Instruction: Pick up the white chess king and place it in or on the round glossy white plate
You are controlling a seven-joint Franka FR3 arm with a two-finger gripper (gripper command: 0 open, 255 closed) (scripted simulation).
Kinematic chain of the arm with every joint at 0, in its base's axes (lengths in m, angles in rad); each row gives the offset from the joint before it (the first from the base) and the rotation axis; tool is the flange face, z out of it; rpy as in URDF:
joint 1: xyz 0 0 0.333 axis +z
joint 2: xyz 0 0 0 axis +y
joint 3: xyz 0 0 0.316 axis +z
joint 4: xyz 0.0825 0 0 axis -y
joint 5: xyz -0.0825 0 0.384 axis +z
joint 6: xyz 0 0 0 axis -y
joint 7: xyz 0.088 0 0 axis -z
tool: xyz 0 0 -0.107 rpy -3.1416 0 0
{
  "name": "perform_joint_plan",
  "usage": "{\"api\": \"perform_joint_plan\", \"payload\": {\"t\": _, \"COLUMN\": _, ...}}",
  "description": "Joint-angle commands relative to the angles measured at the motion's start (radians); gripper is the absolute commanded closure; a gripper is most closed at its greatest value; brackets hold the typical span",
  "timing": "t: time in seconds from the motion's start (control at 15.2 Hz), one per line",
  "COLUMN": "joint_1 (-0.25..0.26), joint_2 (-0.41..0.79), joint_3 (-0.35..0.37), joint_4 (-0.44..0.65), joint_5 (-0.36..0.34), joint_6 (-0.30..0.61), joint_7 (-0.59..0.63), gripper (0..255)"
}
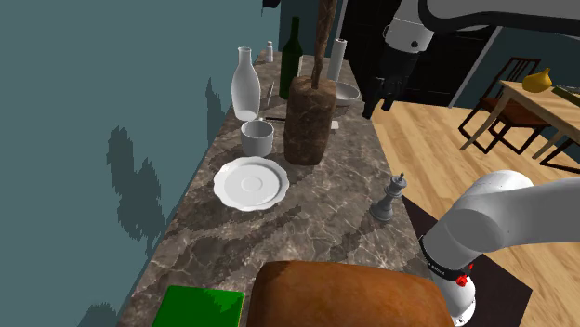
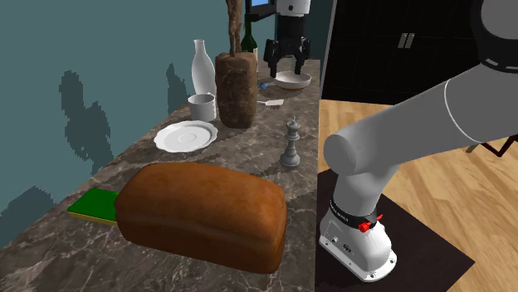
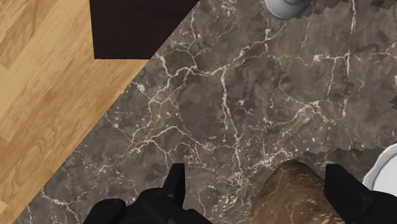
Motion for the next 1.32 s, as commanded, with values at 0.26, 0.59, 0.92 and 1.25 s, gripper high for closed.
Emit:
{"api": "perform_joint_plan", "payload": {"t": 0.26, "joint_1": 0.033, "joint_2": -0.133, "joint_3": 0.054, "joint_4": -0.099, "joint_5": 0.022, "joint_6": -0.045, "joint_7": 0.041, "gripper": 0}}
{"api": "perform_joint_plan", "payload": {"t": 0.59, "joint_1": 0.09, "joint_2": -0.298, "joint_3": 0.128, "joint_4": -0.2, "joint_5": 0.069, "joint_6": -0.123, "joint_7": 0.099, "gripper": 0}}
{"api": "perform_joint_plan", "payload": {"t": 0.92, "joint_1": 0.15, "joint_2": -0.426, "joint_3": 0.196, "joint_4": -0.263, "joint_5": 0.123, "joint_6": -0.201, "joint_7": 0.155, "gripper": 0}}
{"api": "perform_joint_plan", "payload": {"t": 1.25, "joint_1": 0.161, "joint_2": -0.455, "joint_3": 0.21, "joint_4": -0.34, "joint_5": 0.139, "joint_6": -0.154, "joint_7": 0.154, "gripper": 0}}
